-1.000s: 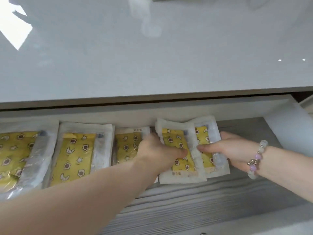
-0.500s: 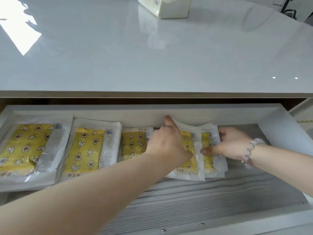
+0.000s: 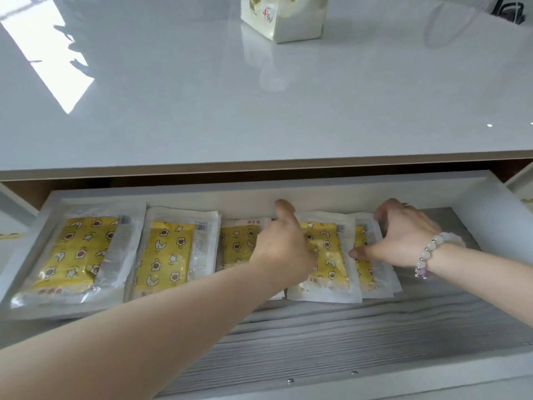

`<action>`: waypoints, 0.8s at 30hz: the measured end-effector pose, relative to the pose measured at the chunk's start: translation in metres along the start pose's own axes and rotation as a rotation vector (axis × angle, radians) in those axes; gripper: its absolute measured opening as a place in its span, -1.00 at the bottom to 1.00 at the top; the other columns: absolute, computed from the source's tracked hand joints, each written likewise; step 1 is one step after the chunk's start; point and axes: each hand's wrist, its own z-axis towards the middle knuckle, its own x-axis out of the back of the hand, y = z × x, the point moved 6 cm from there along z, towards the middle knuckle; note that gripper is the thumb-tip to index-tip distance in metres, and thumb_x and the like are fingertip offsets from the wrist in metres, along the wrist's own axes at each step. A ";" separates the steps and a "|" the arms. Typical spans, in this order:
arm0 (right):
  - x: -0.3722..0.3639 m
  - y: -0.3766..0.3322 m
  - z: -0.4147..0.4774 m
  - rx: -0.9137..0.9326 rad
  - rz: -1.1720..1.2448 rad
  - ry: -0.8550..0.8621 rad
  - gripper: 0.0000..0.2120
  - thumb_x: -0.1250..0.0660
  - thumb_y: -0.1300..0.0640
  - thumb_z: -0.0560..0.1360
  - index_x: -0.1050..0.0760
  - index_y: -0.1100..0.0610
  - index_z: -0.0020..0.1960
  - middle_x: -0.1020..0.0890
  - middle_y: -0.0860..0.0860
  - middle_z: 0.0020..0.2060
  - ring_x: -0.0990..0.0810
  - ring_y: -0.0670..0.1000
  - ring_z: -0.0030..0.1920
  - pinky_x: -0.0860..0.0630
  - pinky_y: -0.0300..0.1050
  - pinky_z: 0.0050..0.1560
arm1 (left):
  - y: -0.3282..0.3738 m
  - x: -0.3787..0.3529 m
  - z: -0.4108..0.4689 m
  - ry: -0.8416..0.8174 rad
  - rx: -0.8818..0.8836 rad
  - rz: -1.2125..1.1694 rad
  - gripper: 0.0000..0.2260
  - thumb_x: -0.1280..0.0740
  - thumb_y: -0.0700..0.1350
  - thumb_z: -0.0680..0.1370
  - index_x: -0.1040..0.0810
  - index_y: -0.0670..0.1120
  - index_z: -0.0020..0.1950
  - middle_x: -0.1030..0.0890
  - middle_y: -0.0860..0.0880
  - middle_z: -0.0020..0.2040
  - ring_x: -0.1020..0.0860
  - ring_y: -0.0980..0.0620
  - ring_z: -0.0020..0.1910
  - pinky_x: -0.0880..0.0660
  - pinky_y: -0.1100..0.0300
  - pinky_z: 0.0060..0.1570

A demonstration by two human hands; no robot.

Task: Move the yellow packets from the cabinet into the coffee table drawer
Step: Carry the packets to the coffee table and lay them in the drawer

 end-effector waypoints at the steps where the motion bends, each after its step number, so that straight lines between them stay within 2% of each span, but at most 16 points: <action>1: -0.001 -0.001 -0.001 0.009 -0.011 -0.019 -0.38 -0.54 -0.23 0.21 -0.35 0.05 0.06 -0.50 0.00 -0.06 -0.53 0.01 -0.13 -0.41 -0.17 -0.37 | -0.001 -0.001 -0.001 0.006 -0.020 -0.013 -0.53 -0.36 -0.17 0.52 -0.15 -0.06 0.30 -0.48 -0.02 -0.20 -0.47 0.10 -0.31 -0.42 0.31 -0.43; 5: 0.004 -0.014 -0.004 0.083 0.042 -0.068 -0.72 -0.47 -0.15 0.34 -0.55 0.04 -0.14 -0.60 -0.04 -0.15 -0.60 0.00 -0.17 -0.56 -0.15 -0.21 | 0.005 0.025 -0.007 0.032 -0.183 -0.017 -0.77 -0.24 -0.21 0.58 -0.41 0.03 0.20 -0.37 0.05 -0.30 -0.36 0.14 -0.44 -0.28 0.43 -0.57; 6: 0.003 -0.019 -0.006 0.116 0.063 -0.098 -0.76 -0.43 -0.14 0.39 -0.58 0.03 -0.17 -0.62 -0.04 -0.21 -0.60 -0.02 -0.22 -0.55 -0.18 -0.24 | 0.004 0.035 -0.011 0.059 -0.217 0.001 -0.78 -0.22 -0.21 0.59 -0.46 0.05 0.17 -0.36 0.04 -0.31 -0.34 0.14 -0.47 -0.26 0.44 -0.58; 9: -0.009 -0.042 -0.013 0.235 0.100 -0.268 -0.70 -0.29 -0.11 0.50 -0.62 0.10 -0.13 -0.57 -0.04 -0.42 -0.44 -0.10 -0.50 -0.35 -0.26 -0.46 | -0.007 0.063 -0.021 0.149 -0.252 -0.008 -0.78 -0.25 -0.18 0.59 -0.55 0.10 0.12 -0.36 0.03 -0.27 -0.32 0.16 -0.50 -0.24 0.45 -0.57; 10: -0.015 -0.051 -0.016 0.266 0.137 -0.329 -0.68 -0.25 -0.11 0.52 -0.62 0.12 -0.08 -0.61 -0.03 -0.37 -0.39 -0.10 -0.55 -0.33 -0.27 -0.48 | -0.012 0.070 -0.023 0.176 -0.241 -0.039 -0.78 -0.26 -0.17 0.59 -0.56 0.12 0.12 -0.36 0.04 -0.24 -0.36 0.17 -0.47 -0.24 0.46 -0.56; 12: -0.025 -0.070 -0.022 0.263 0.317 -0.437 -0.67 -0.21 -0.11 0.56 -0.55 0.13 0.01 -0.67 0.00 -0.16 -0.43 -0.08 -0.51 -0.37 -0.26 -0.49 | -0.022 0.078 -0.026 0.221 -0.183 -0.121 -0.78 -0.29 -0.14 0.58 -0.55 0.16 0.14 -0.35 0.08 -0.22 -0.42 0.17 -0.41 -0.26 0.47 -0.54; 13: -0.030 -0.078 -0.024 0.240 0.433 -0.477 -0.70 -0.21 -0.10 0.56 -0.50 0.13 0.01 -0.65 0.00 -0.17 -0.47 -0.06 -0.47 -0.38 -0.27 -0.49 | -0.027 0.080 -0.027 0.239 -0.144 -0.161 -0.77 -0.29 -0.12 0.57 -0.55 0.17 0.15 -0.35 0.09 -0.21 -0.40 0.16 -0.41 -0.26 0.48 -0.53; 15: -0.038 -0.090 -0.028 0.225 0.559 -0.480 -0.73 -0.26 -0.09 0.55 -0.44 0.14 -0.03 -0.60 0.00 -0.38 -0.51 -0.04 -0.45 -0.39 -0.27 -0.48 | -0.037 0.079 -0.030 0.248 -0.076 -0.183 -0.74 -0.30 -0.11 0.57 -0.53 0.15 0.22 -0.36 0.09 -0.21 -0.37 0.16 -0.41 -0.26 0.49 -0.54; 17: -0.042 -0.097 -0.030 0.252 0.539 -0.407 -0.74 -0.31 -0.07 0.53 -0.37 0.12 -0.03 -0.53 0.00 -0.52 -0.48 -0.09 -0.54 -0.44 -0.28 -0.45 | -0.042 0.079 -0.035 0.236 -0.056 -0.041 -0.68 -0.32 -0.10 0.56 -0.49 0.08 0.31 -0.39 0.09 -0.27 -0.38 0.17 -0.41 -0.29 0.50 -0.51; 19: -0.044 -0.100 -0.033 0.271 0.468 -0.343 -0.71 -0.36 -0.07 0.49 -0.39 0.12 -0.01 -0.54 0.02 -0.49 -0.48 -0.06 -0.52 -0.53 -0.18 -0.31 | -0.042 0.077 -0.041 0.183 -0.092 0.243 -0.64 -0.30 -0.05 0.56 -0.45 0.03 0.37 -0.45 0.10 -0.31 -0.44 0.16 -0.35 -0.35 0.51 -0.36; 20: -0.045 -0.102 -0.034 0.277 0.431 -0.325 -0.69 -0.39 -0.07 0.47 -0.43 0.16 -0.02 -0.55 0.03 -0.47 -0.49 -0.03 -0.50 -0.54 -0.13 -0.27 | -0.041 0.075 -0.043 0.148 -0.108 0.393 -0.65 -0.28 -0.01 0.58 -0.45 0.01 0.36 -0.50 0.08 -0.28 -0.48 0.12 -0.27 -0.41 0.44 -0.22; 22: -0.047 -0.105 -0.035 0.284 0.381 -0.304 -0.71 -0.41 -0.05 0.45 -0.47 0.18 -0.08 -0.57 0.05 -0.43 -0.53 0.02 -0.45 -0.51 -0.16 -0.29 | -0.043 0.068 -0.045 0.082 -0.133 0.617 -0.73 -0.22 0.02 0.60 -0.51 -0.06 0.24 -0.54 0.02 -0.20 -0.54 0.03 -0.13 -0.49 0.25 -0.05; 24: -0.049 -0.108 -0.036 0.278 0.324 -0.292 -0.70 -0.40 -0.04 0.47 -0.45 0.17 -0.22 -0.57 0.05 -0.43 -0.55 0.06 -0.37 -0.50 -0.19 -0.32 | -0.042 0.062 -0.048 0.049 -0.173 0.759 -0.79 -0.17 0.02 0.62 -0.48 -0.09 0.03 -0.53 -0.02 -0.13 -0.55 -0.03 -0.08 -0.50 0.19 -0.04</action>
